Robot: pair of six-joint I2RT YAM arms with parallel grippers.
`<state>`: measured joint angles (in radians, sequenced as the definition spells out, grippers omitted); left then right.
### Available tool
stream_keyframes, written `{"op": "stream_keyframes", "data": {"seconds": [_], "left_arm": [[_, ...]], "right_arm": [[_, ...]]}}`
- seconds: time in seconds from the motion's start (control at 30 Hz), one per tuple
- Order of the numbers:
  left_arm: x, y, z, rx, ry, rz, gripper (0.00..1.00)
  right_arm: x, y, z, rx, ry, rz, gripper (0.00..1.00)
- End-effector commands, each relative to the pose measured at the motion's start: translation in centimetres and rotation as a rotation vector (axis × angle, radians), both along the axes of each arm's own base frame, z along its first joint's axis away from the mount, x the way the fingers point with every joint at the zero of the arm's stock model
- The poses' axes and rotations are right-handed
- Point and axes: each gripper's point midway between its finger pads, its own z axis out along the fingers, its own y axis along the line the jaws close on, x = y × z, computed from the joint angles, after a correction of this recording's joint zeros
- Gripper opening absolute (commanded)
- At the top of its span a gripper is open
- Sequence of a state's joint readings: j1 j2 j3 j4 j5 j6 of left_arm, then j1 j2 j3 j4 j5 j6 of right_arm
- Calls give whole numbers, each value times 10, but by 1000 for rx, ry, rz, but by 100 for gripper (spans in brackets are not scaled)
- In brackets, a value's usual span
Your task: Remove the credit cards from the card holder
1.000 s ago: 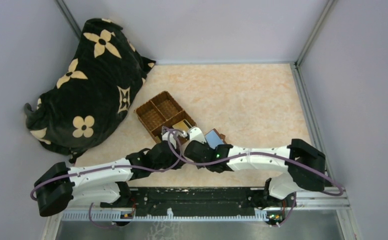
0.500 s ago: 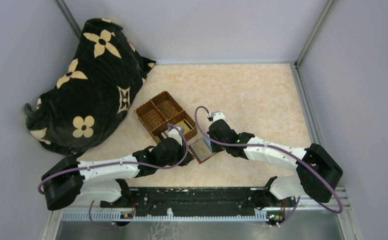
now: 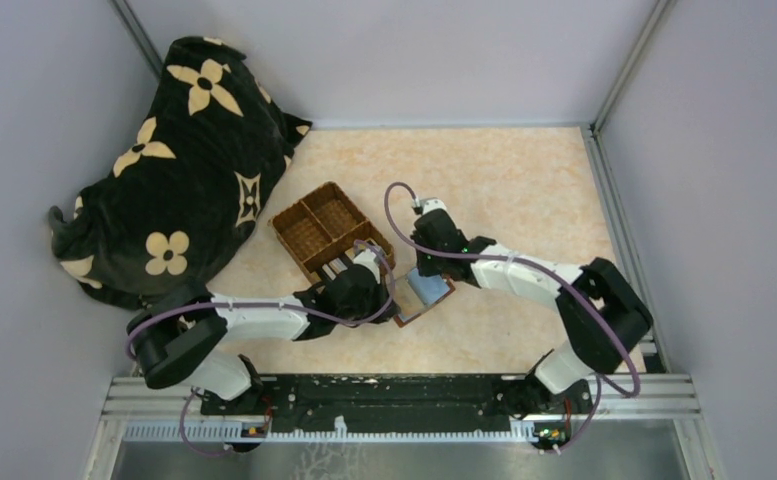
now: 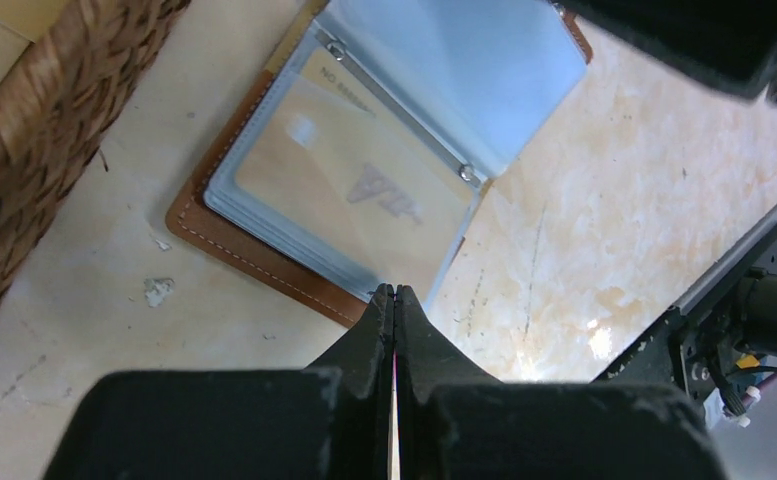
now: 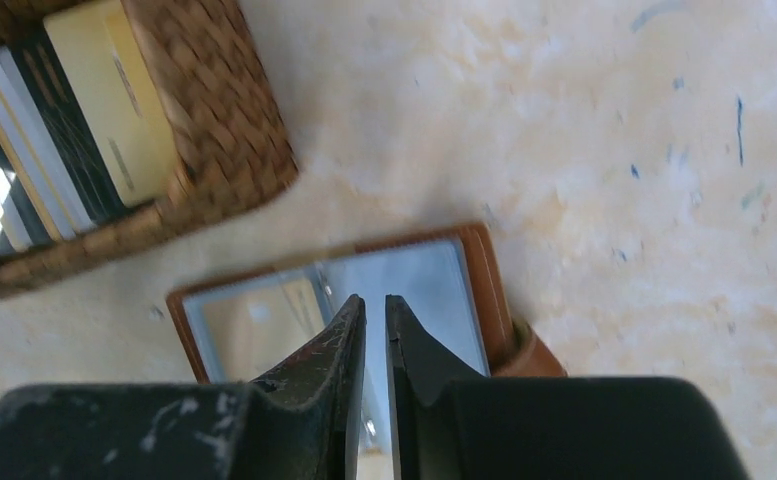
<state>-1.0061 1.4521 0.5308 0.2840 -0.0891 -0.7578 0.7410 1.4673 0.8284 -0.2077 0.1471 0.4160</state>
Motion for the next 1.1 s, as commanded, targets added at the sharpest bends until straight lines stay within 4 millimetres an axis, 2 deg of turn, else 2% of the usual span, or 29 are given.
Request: {"op": "stream_keyframes", "data": {"seconds": [0.0, 0.07, 0.13, 0.2, 0.33, 0.53, 0.57, 0.7, 0.77, 0.9, 1.0, 1.07], "left_arm": [[9, -12, 7, -42, -22, -26, 0], [8, -9, 0, -30, -9, -27, 0], [6, -3, -6, -17, 1, -23, 0], [4, 2, -11, -6, 12, -18, 0], [1, 16, -19, -2, 27, 9, 0], [-4, 26, -26, 2, 42, 18, 0], [-4, 26, -26, 1, 43, 15, 0], [-3, 24, -25, -1, 43, 4, 0], [-4, 21, -25, -2, 47, -3, 0], [-5, 17, -24, -13, 59, -21, 0], [-7, 15, -23, -17, 67, -25, 0], [-8, 16, -23, -19, 72, -25, 0]], "right_arm": [[43, 34, 25, 40, -87, -2, 13], [54, 39, 16, 20, -76, -10, 13], [62, 42, -2, -16, -48, -18, 12], [63, 40, -13, -48, -26, -23, 12], [49, 28, -32, -66, 4, -20, 12], [10, 4, -50, -74, 61, -5, 12], [6, 3, -44, -53, 49, -4, 12], [-13, -8, -46, -51, 62, -13, 12], [-15, -8, -37, -28, 42, -19, 12], [-8, -2, 3, 56, -42, -18, 13], [-8, 6, 36, 135, -93, 11, 20], [-13, 10, 49, 178, -108, 34, 24]]}}
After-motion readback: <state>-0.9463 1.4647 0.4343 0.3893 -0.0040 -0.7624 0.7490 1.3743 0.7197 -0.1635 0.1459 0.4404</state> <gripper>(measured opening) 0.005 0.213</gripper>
